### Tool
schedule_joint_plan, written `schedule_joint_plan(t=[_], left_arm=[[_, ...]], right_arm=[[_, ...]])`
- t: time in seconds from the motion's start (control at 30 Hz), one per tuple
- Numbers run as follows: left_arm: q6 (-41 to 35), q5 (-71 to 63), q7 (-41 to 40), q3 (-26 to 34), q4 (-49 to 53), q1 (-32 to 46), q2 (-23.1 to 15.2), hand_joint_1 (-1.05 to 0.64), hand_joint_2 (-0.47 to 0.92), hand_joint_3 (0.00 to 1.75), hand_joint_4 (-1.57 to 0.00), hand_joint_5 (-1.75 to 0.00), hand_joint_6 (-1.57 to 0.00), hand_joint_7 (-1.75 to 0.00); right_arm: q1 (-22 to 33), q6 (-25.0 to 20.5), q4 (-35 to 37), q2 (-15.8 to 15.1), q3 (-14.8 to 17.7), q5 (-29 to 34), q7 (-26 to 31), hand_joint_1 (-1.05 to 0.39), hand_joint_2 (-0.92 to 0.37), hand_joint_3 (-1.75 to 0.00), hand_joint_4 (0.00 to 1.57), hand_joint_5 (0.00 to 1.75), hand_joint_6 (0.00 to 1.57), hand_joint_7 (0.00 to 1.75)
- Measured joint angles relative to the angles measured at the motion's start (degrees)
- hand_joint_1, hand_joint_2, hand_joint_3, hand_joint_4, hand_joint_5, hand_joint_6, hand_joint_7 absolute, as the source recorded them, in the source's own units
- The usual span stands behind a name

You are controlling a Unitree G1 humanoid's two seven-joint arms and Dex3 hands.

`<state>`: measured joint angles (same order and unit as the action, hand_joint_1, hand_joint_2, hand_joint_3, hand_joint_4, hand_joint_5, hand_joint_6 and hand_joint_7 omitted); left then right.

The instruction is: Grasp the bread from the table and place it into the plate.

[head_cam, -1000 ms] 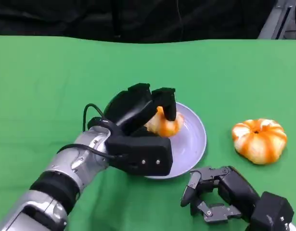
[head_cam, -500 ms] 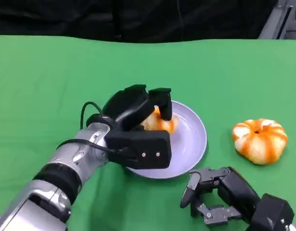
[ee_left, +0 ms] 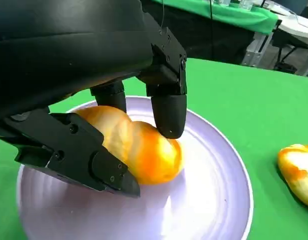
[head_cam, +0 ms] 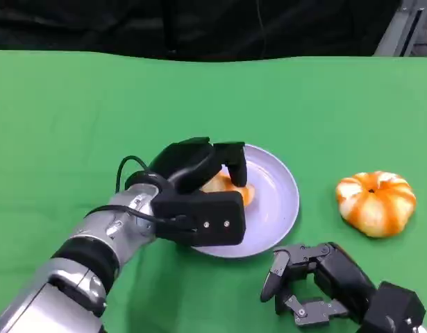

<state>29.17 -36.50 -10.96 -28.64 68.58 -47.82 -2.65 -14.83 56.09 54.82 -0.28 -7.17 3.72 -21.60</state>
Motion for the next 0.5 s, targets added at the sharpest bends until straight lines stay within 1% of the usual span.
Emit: schedule_joint_plan(t=[0.07, 0.13, 0.2, 0.23, 0.27, 0.3, 0.33, 0.37, 0.4, 0.43, 0.47, 0.5], left_arm=[[0.0, 0.4, 0.9, 0.0, 0.3, -0.1, 0.1, -0.11, 0.86, 0.01, -0.43, -1.60, -0.49, -1.41], [0.0, 0.5, 1.6, 0.0, 0.6, -0.2, 0.1, -0.13, 0.86, 0.01, -0.46, -1.50, -0.57, -1.22], [0.0, 0.8, 3.1, 0.2, 0.7, -0.3, 0.2, -0.14, 0.87, 0.01, -0.45, -1.48, -0.58, -1.18], [0.0, 1.3, 3.8, 0.5, 0.8, -0.4, 0.3, -0.16, 0.87, 0.00, -0.47, -1.33, -0.64, -0.94], [-0.2, 1.8, 4.4, 0.9, 0.8, -0.4, 0.4, -0.17, 0.87, 0.00, -0.50, -1.20, -0.71, -0.75], [-0.3, 2.1, 5.0, 1.0, 0.8, -0.4, 0.4, -0.18, 0.88, 0.00, -0.52, -1.13, -0.75, -0.63], [-0.4, 2.3, 5.3, 1.2, 0.8, -0.5, 0.4, -0.21, 0.89, 0.00, -0.62, -0.82, -0.82, -0.36], [-0.5, 2.4, 5.8, 1.3, 0.8, -0.6, 0.4, -0.22, 0.90, 0.00, -0.69, -0.63, -0.88, -0.21], [-0.5, 2.7, 6.2, 1.4, 0.8, -0.6, 0.4, -0.22, 0.91, 0.00, -0.74, -0.53, -0.91, -0.12], [-0.5, 2.9, 6.5, 1.6, 0.8, -0.7, 0.4, -0.23, 0.91, 0.00, -0.76, -0.46, -0.93, -0.07], [-0.4, 2.9, 6.9, 1.8, 0.7, -0.9, 0.3, -0.23, 0.91, 0.00, -0.78, -0.43, -0.93, -0.05], [-0.4, 3.0, 6.9, 1.9, 0.7, -1.0, 0.3, -0.35, 0.91, 0.14, -0.75, -0.30, -0.82, -0.03]], right_arm=[[0.0, 0.0, 0.0, 0.0, 0.0, 0.1, 0.1, 0.17, -0.53, -1.12, 1.00, 1.32, 1.00, 1.03], [0.0, 0.0, 0.0, 0.0, 0.0, 0.1, 0.1, 0.17, -0.53, -1.11, 1.00, 1.33, 1.00, 1.03], [0.0, 0.1, 0.0, 0.0, 0.0, 0.1, 0.1, 0.17, -0.54, -1.11, 1.00, 1.33, 1.00, 1.03], [0.0, 0.1, 0.0, 0.0, 0.0, 0.1, 0.1, 0.18, -0.54, -1.10, 1.00, 1.34, 1.00, 1.03], [0.0, 0.1, 0.0, 0.0, -0.1, 0.1, 0.1, 0.18, -0.54, -1.10, 0.99, 1.34, 1.00, 1.03], [0.0, 0.1, 0.0, 0.0, -0.1, 0.1, 0.1, 0.18, -0.55, -1.10, 0.99, 1.34, 1.00, 1.03], [0.0, 0.1, 0.0, 0.0, -0.1, 0.1, 0.1, 0.17, -0.55, -1.09, 0.99, 1.34, 1.00, 1.03], [0.0, 0.1, 0.0, 0.0, -0.1, 0.1, 0.1, 0.17, -0.55, -1.09, 0.99, 1.35, 1.00, 1.03], [0.0, 0.1, 0.0, 0.0, -0.2, 0.1, 0.1, 0.17, -0.55, -1.08, 0.99, 1.35, 1.00, 1.03], [0.0, 0.1, 0.0, 0.0, -0.2, 0.1, 0.1, 0.17, -0.55, -1.08, 0.99, 1.35, 1.00, 1.03], [0.0, 0.1, 0.0, 0.0, -0.2, 0.2, 0.1, 0.17, -0.55, -1.08, 0.99, 1.35, 1.00, 1.03], [0.0, 0.1, 0.0, 0.0, -0.3, 0.2, 0.1, 0.17, -0.55, -1.08, 0.99, 1.36, 1.00, 1.03]])
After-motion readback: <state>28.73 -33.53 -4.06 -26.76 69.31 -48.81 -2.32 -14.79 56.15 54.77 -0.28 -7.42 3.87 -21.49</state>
